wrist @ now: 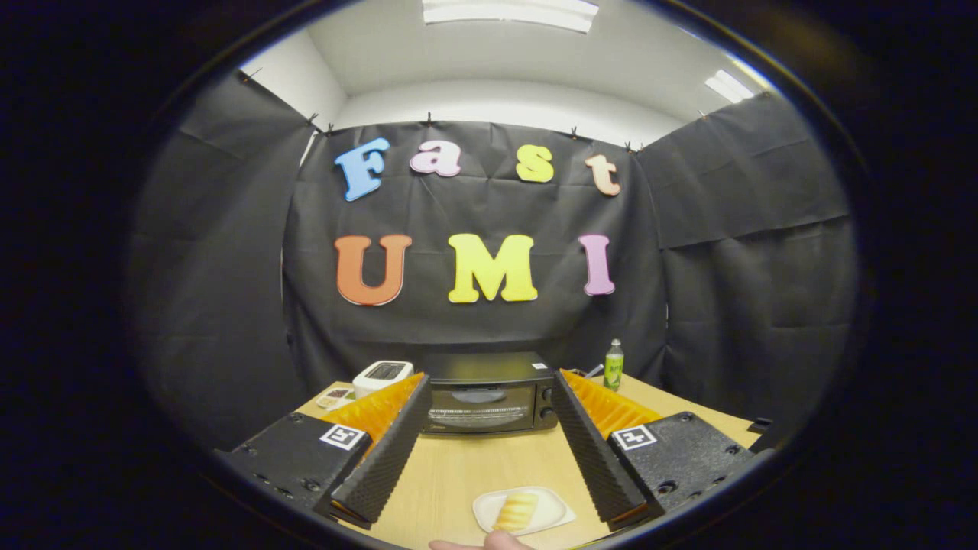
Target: Open the toaster oven, put the food inside, and close the toaster oven door.
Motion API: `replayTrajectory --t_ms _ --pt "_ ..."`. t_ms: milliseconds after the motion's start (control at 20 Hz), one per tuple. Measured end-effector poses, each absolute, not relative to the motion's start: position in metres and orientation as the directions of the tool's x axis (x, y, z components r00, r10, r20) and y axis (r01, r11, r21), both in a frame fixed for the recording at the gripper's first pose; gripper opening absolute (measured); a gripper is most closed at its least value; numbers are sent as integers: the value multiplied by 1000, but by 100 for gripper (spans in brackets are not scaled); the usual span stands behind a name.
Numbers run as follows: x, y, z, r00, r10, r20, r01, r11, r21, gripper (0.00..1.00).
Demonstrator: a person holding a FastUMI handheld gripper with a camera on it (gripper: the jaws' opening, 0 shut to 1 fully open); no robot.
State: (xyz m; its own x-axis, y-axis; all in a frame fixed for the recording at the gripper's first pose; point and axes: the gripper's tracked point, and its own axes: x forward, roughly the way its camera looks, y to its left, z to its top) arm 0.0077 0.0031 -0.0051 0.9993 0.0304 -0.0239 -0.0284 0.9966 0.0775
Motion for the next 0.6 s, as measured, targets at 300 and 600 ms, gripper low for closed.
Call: replayTrajectory --t_ms 300,600 --pt "15 9 -8 998 58 -28 -57 997 48 100" --pt "61 27 -11 983 180 -24 -179 983 25 100"
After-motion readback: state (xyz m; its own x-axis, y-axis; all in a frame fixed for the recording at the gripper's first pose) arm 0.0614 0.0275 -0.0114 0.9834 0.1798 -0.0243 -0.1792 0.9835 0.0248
